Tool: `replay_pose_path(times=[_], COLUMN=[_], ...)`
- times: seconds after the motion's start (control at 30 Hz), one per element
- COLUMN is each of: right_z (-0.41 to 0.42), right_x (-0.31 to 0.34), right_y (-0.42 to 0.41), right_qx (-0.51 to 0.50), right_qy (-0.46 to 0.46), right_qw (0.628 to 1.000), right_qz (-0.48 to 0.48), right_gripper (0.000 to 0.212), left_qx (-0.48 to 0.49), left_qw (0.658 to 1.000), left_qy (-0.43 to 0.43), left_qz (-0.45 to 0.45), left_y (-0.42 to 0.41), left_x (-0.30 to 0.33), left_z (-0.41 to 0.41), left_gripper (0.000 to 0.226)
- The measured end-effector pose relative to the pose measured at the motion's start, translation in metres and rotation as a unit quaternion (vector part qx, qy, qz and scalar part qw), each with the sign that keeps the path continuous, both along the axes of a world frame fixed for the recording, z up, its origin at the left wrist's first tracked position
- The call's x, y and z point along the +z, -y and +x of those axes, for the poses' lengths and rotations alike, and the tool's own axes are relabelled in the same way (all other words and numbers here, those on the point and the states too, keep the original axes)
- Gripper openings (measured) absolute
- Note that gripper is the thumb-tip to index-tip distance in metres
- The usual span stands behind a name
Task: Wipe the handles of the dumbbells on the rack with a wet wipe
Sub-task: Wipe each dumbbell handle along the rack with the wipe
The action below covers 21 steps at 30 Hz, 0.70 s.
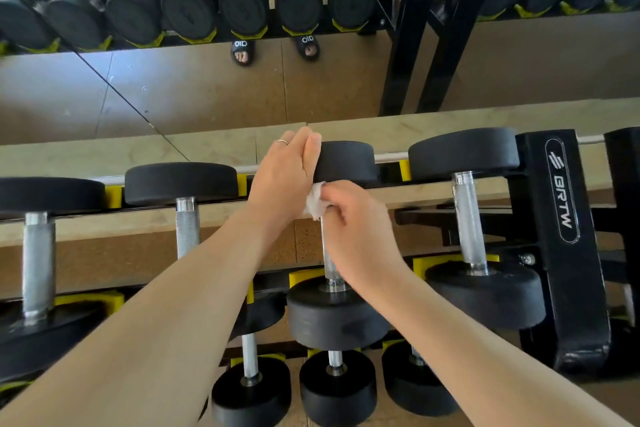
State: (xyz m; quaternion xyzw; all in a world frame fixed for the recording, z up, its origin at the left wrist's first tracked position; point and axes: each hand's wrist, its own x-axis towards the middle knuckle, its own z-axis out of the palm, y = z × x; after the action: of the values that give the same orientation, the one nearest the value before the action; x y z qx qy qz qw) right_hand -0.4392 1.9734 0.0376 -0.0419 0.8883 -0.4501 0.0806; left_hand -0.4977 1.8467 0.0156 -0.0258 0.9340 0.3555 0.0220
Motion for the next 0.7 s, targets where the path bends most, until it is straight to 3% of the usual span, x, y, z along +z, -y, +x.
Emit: replay_pose_path(times=[0.07,0.17,0.23,0.3,0.37,0.4,0.47,0.5,0.53,0.57,0.63,0.67,0.7], right_z=[0.003,0.002,0.002,0.002,-0.009,-0.021,-0.047,-0.057,-0.066,-0.068,-0.062,-0.054,-0.044], right_x=[-0.017,-0.042,-0.048,-0.044,-0.04,-0.04,-0.042,-0.043,-0.044,-0.042,-0.037,-0.03,-0.024], right_y=[-0.002,-0.018,-0.03,-0.033,-0.029,-0.026,-0.015,-0.009,-0.003,0.003,0.01,0.009,0.01], right_qx=[0.109,0.24,0.249,0.14,-0.089,-0.202,-0.345,-0.383,-0.411,-0.416,-0.39,-0.356,-0.31], right_qy=[-0.094,-0.079,-0.093,-0.076,0.067,0.19,0.404,0.453,0.479,0.494,0.493,0.479,0.433], right_qw=[0.984,0.931,0.922,0.968,0.993,0.96,0.812,0.743,0.701,0.692,0.729,0.765,0.826], right_qz=[0.108,0.263,0.28,0.192,0.041,-0.053,-0.243,-0.31,-0.332,-0.324,-0.272,-0.242,-0.184], right_gripper=[0.03,0.061,0.063,0.048,0.034,0.03,0.021,0.018,0.015,0.011,0.009,0.013,0.019], left_qx=[-0.026,-0.031,-0.025,-0.016,-0.007,-0.005,-0.002,-0.003,-0.006,-0.009,-0.015,-0.015,-0.014], left_qw=[0.999,0.999,0.999,1.0,1.0,1.0,1.0,1.0,1.0,1.0,0.999,0.999,0.999], left_qy=[-0.005,0.001,0.005,0.007,0.005,0.004,-0.005,-0.01,-0.013,-0.019,-0.03,-0.033,-0.031], left_qz=[-0.018,-0.029,-0.019,-0.011,-0.012,-0.012,-0.012,-0.01,-0.012,-0.014,-0.019,-0.02,-0.018], left_y=[-0.001,-0.001,-0.002,-0.002,-0.001,-0.001,0.0,0.0,0.0,0.0,0.0,0.0,0.0], left_x=[0.003,0.004,0.003,0.001,-0.002,-0.004,-0.007,-0.007,-0.006,-0.006,-0.008,-0.008,-0.009], left_z=[0.002,0.004,0.003,0.002,0.001,0.001,0.001,0.001,0.002,0.002,0.003,0.003,0.003], left_gripper=[0.037,0.025,0.024,0.028,0.032,0.033,0.034,0.034,0.033,0.032,0.032,0.032,0.032])
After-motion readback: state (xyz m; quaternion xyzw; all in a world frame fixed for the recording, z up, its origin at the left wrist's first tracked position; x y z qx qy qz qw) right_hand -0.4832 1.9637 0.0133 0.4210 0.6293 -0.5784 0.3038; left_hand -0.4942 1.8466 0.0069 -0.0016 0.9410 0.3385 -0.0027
